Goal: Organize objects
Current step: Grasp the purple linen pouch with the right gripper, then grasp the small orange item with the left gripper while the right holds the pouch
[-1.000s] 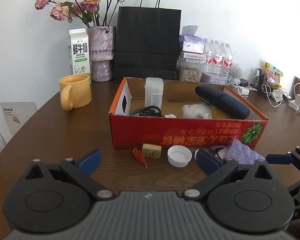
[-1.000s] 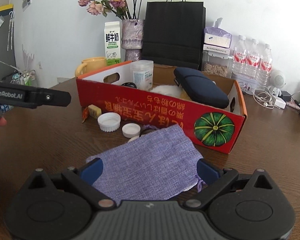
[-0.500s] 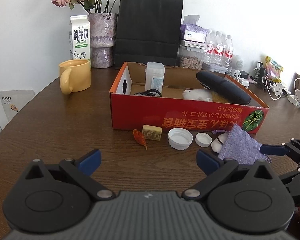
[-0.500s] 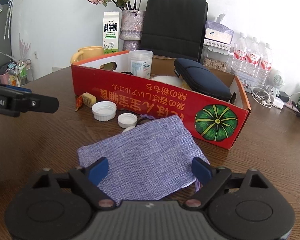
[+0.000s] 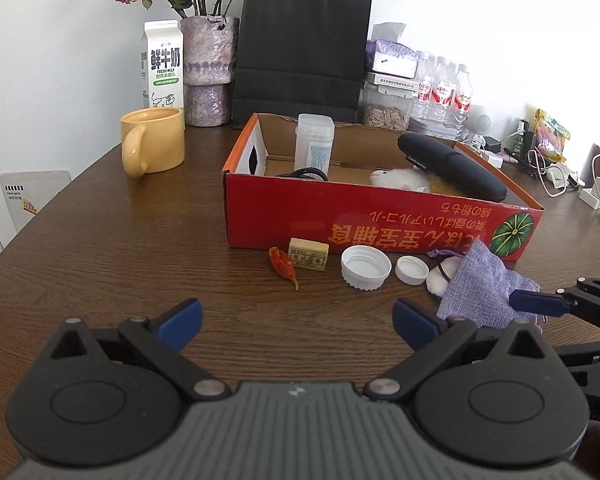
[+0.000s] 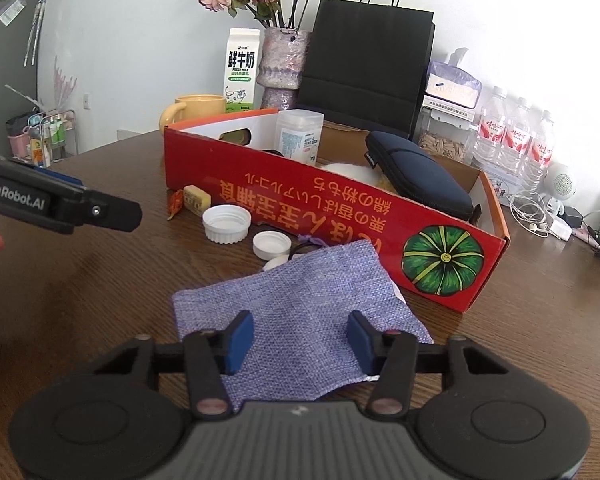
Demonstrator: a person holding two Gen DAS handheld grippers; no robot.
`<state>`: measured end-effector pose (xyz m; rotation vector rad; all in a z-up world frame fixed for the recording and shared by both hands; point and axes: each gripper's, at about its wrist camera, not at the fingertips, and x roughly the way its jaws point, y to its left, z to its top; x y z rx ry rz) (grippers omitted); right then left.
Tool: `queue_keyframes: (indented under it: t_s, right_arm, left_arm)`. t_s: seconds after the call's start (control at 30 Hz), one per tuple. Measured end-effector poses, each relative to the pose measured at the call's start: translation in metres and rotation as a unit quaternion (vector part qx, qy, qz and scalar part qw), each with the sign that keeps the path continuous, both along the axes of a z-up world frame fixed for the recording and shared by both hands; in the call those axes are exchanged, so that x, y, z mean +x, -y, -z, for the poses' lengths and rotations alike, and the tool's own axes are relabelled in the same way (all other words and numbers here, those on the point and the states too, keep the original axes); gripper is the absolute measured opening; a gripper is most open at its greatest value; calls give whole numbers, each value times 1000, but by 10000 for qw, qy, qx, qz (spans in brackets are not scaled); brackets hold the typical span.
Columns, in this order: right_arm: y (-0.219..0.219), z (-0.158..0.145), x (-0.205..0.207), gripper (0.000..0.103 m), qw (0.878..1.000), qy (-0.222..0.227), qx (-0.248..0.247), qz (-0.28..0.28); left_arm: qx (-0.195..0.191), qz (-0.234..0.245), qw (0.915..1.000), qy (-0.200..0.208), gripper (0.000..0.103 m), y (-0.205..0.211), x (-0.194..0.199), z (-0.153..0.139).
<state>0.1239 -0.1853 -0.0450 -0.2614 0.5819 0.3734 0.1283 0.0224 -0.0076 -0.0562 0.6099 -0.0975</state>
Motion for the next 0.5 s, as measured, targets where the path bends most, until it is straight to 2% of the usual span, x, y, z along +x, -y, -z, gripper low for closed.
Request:
queue_keyframes:
  t_s: [0.07, 0.1, 0.17, 0.33, 0.5]
  right_arm:
    - [0, 0, -2, 31, 10000, 57, -73, 34]
    - [0, 0, -2, 27, 9999, 93, -111, 48]
    - [3, -1, -5, 11, 9999, 133, -55, -1]
    - [10, -5, -8, 4, 9995, 188, 224, -97]
    - [23, -12, -19, 3, 9963, 565, 646, 1]
  left_arm:
    - [-5, -1, 10000, -5, 103, 0, 0, 1]
    - [-5, -2, 10000, -4, 103, 0, 0, 1]
    - [-8, -11, 10000, -1, 103, 0, -1, 1]
    - [-9, -65, 10000, 16, 103, -3, 0, 1]
    - [24, -153, 9999, 13, 103, -7, 7, 2]
